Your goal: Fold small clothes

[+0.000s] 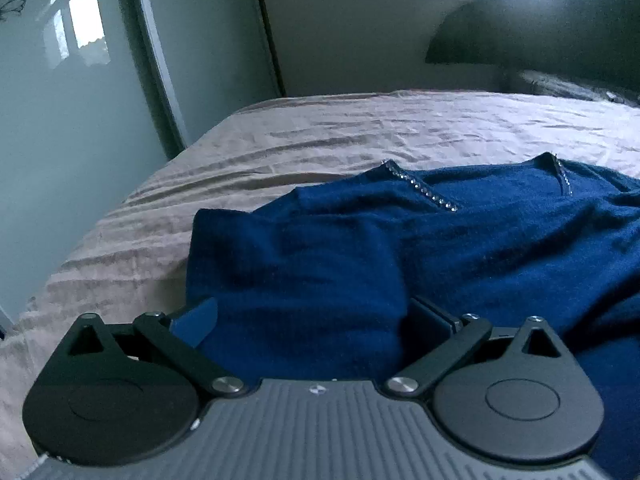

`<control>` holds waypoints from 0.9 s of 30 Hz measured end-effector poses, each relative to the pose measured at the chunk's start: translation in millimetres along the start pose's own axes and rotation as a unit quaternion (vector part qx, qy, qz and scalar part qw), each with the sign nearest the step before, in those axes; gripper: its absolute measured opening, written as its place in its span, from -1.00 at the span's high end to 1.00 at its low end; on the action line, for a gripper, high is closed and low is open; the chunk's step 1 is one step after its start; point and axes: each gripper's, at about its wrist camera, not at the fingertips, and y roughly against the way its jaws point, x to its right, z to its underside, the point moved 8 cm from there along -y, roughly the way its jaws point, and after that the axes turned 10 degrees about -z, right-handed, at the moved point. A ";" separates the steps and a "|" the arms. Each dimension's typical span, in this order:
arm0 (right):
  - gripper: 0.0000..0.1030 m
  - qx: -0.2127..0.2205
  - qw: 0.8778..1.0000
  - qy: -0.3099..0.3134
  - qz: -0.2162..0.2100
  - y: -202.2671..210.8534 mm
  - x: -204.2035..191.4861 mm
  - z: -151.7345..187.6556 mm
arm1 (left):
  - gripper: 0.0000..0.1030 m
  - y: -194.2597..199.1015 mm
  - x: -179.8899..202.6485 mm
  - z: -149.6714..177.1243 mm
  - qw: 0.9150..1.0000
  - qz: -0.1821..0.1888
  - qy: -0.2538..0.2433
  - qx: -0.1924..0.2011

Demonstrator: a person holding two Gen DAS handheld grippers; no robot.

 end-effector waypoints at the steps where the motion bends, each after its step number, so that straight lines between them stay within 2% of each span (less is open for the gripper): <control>1: -1.00 0.004 1.000 0.005 0.004 0.0 -1.1 1.5 | -0.99 -0.2 -0.2 0.7 1.000 0.001 0.004 0.002; 18: -1.00 0.007 1.000 0.008 0.005 0.1 -1.2 2.4 | -1.00 -5.3 -4.5 5.9 0.999 0.019 0.028 -0.005; 27: -1.00 0.007 1.000 0.008 0.005 0.1 -1.3 2.5 | -1.00 -9.8 -8.8 8.2 0.998 0.040 0.053 -0.020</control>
